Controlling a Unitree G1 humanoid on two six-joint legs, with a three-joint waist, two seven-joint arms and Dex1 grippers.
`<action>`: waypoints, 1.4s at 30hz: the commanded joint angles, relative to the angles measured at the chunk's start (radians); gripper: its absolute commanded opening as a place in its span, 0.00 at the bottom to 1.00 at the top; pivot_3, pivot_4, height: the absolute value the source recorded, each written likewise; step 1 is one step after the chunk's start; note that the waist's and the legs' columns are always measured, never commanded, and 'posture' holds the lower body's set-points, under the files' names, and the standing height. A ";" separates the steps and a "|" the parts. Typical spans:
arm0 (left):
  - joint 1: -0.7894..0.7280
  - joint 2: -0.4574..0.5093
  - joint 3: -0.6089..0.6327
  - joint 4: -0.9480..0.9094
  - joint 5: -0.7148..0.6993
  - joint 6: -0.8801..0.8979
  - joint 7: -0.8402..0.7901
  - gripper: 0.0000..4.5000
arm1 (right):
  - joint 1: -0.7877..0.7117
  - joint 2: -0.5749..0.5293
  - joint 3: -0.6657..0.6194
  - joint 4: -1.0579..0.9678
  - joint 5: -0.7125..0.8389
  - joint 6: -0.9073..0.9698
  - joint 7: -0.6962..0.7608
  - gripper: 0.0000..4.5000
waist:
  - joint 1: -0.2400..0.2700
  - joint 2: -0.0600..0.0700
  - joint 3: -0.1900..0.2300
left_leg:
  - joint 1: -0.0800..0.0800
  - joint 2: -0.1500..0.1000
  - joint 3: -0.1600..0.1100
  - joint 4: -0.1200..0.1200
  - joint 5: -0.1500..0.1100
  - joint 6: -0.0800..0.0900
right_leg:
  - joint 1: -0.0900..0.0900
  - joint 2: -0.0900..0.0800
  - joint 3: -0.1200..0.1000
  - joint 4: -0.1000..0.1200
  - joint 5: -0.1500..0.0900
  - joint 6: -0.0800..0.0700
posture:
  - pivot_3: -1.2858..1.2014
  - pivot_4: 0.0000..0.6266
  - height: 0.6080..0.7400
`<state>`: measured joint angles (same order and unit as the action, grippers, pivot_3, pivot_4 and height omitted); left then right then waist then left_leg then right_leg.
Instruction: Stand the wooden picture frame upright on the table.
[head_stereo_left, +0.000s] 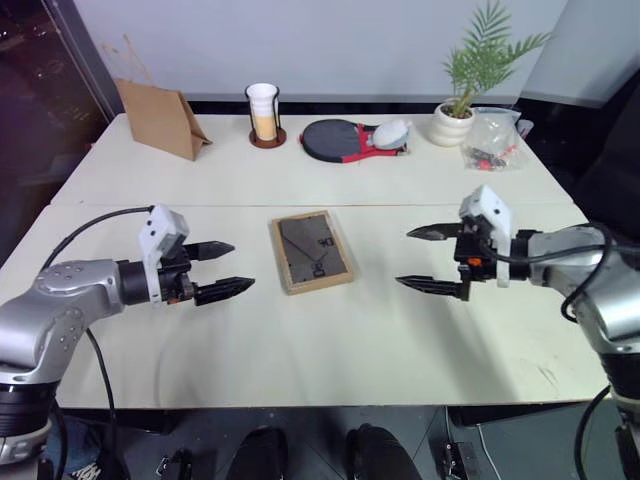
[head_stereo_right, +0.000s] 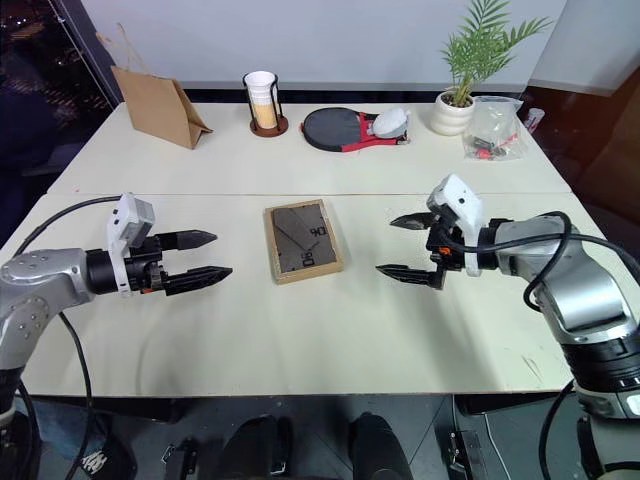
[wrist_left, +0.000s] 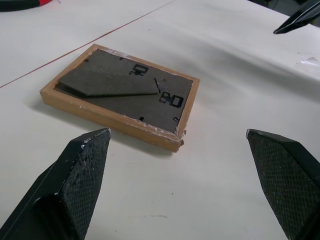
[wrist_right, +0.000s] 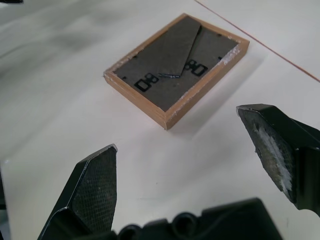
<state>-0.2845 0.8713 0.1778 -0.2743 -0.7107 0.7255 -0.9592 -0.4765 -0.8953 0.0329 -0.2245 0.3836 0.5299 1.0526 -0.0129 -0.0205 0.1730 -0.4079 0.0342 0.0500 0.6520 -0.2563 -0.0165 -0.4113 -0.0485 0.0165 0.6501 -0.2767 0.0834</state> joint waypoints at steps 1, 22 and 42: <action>0.003 0.001 0.039 -0.021 -0.010 -0.015 -0.003 1.00 | -0.028 0.007 -0.010 -0.005 -0.010 -0.023 -0.004 0.98 | 0.000 0.000 0.000 | 0.000 0.000 0.000 0.000 0.000 0.000 | 0.000 0.000 0.000 0.000 0.000 0.000 | 0.52 0.24 1.00; 0.010 -0.027 0.048 -0.048 -0.018 -0.006 0.045 1.00 | -0.050 0.068 0.012 0.019 -0.050 -0.031 -0.021 0.98 | 0.000 0.000 0.000 | 0.000 0.000 0.000 0.000 0.000 0.000 | 0.000 0.000 0.000 0.000 0.000 0.000 | 0.52 0.24 1.00; -0.098 -0.164 -0.124 0.160 0.208 -0.136 0.123 1.00 | -0.181 0.239 0.131 0.308 -0.268 -0.133 -0.203 0.70 | -0.001 0.000 0.000 | 0.000 -0.001 0.001 0.002 0.000 0.000 | 0.000 0.001 0.000 0.002 0.000 0.000 | 0.52 0.24 1.00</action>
<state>-0.3552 0.7083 0.0552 -0.1394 -0.5535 0.6427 -0.8563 -0.6292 -0.6629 0.1644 0.0662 0.1408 0.4271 0.8662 -0.0134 -0.0204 0.1728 -0.4077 0.0326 0.0508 0.6537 -0.2563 -0.0166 -0.4114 -0.0478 0.0168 0.6518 -0.2764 0.0836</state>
